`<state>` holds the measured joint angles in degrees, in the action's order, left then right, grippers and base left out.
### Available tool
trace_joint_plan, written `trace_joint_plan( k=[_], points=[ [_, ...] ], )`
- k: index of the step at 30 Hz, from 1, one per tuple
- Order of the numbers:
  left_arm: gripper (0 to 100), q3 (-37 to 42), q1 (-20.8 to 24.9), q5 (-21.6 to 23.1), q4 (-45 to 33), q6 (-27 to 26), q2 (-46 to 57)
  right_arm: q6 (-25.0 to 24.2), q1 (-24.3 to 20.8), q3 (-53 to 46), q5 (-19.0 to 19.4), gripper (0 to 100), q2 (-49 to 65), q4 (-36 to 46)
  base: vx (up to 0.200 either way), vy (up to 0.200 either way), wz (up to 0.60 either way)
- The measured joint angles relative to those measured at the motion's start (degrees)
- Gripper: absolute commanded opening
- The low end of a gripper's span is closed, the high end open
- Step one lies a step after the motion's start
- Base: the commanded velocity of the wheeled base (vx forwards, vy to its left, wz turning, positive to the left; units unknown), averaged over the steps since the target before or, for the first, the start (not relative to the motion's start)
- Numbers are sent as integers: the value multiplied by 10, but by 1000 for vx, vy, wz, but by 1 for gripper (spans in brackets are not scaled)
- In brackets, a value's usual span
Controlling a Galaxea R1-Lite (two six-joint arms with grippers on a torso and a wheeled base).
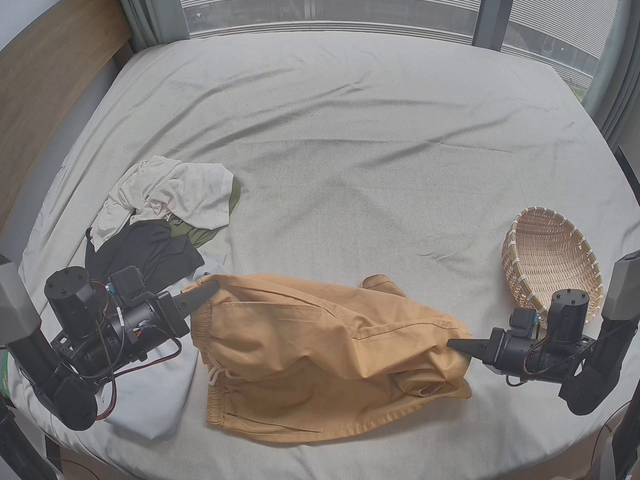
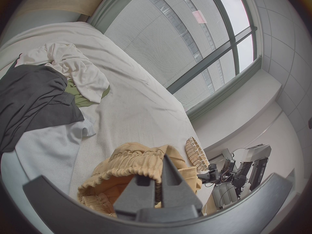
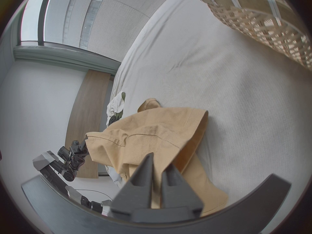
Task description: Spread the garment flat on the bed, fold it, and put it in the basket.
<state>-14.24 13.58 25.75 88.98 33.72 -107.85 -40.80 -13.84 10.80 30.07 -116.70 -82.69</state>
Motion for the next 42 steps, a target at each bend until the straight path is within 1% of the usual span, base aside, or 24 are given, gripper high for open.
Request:
trace_joint_plan(
  k=[9, 14, 16, 22, 23, 29, 39, 42],
  points=[
    [0, 0, -2, 1, 0, 0, -3, 0, 9, 3, 6, 0, 54, -15, 0, 0, 0],
    [0, -6, -2, 1, 0, 0, -3, 1, 9, -3, 27, 0, 82, -19, 0, 0, 0],
    [0, -6, -1, 1, 0, 0, -4, 1, 8, -5, 33, 0, 86, -19, 0, 0, 0],
    [0, -6, 1, 1, 0, 0, -4, 3, 7, -7, 35, 0, 77, -20, 0, 0, 0],
    [0, -6, 1, 1, 0, 0, -4, 4, 7, -7, 35, 100, 72, -22, 0, 0, 0],
    [0, -6, 2, 1, 0, 0, -3, 12, 8, -5, 29, 100, 41, -53, 0, 0, 0],
    [0, -4, 5, 0, 0, -1, 2, 9, 24, 31, 29, 100, 13, -55, 0, 0, 0],
    [0, -4, 6, 0, 0, -1, 3, -3, 28, 41, 30, 100, 6, -55, 0, 0, 0]
  ],
)
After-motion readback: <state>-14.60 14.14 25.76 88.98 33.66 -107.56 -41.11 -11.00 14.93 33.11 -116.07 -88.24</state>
